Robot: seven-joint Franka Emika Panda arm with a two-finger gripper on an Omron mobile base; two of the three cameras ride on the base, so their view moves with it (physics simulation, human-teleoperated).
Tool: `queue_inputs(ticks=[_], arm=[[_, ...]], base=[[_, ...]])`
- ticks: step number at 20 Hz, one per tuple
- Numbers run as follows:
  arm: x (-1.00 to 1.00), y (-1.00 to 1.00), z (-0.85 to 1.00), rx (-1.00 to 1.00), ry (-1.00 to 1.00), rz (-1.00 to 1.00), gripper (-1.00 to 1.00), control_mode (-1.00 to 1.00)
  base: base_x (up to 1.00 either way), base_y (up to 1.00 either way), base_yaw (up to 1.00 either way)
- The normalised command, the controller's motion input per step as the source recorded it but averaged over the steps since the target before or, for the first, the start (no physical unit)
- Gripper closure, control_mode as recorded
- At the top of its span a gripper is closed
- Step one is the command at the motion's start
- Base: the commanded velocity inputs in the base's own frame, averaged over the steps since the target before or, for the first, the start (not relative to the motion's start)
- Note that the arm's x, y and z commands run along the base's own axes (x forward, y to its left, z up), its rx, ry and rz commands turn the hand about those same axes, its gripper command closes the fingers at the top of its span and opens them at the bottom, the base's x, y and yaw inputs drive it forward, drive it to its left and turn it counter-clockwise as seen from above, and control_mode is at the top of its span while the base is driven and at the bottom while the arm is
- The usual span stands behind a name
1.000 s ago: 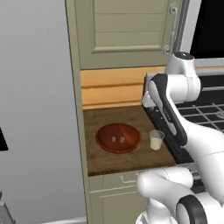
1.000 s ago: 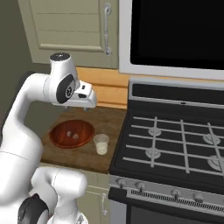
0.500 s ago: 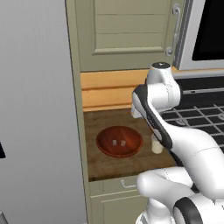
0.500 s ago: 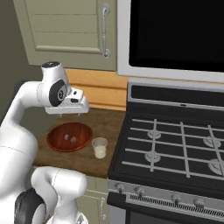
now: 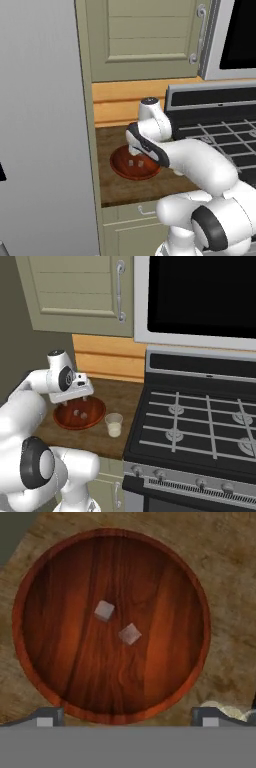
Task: Grab a lemon wedge from the fridge and one ice cube from the ice bowl, and put them in the glass of lemonade.
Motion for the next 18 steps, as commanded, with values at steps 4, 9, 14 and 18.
queue_inputs(ticks=[4,9,14,18], arm=[[0.21,0.01,-0.6,-0.08,0.17,0.18,-1.0,-1.0],[0.37,0.13,-0.45,-0.04,0.2,0.0,-1.0,-1.0],[0.37,0.05,-0.14,0.0,0.01,0.0,-1.0,-1.0],[0.12,0.0,-0.53,0.0,0.0,0.0,-1.0,-1.0]], base=[[0.0,0.0,0.0],[0.0,0.0,0.0],[0.0,0.0,0.0],[0.0,0.0,0.0]])
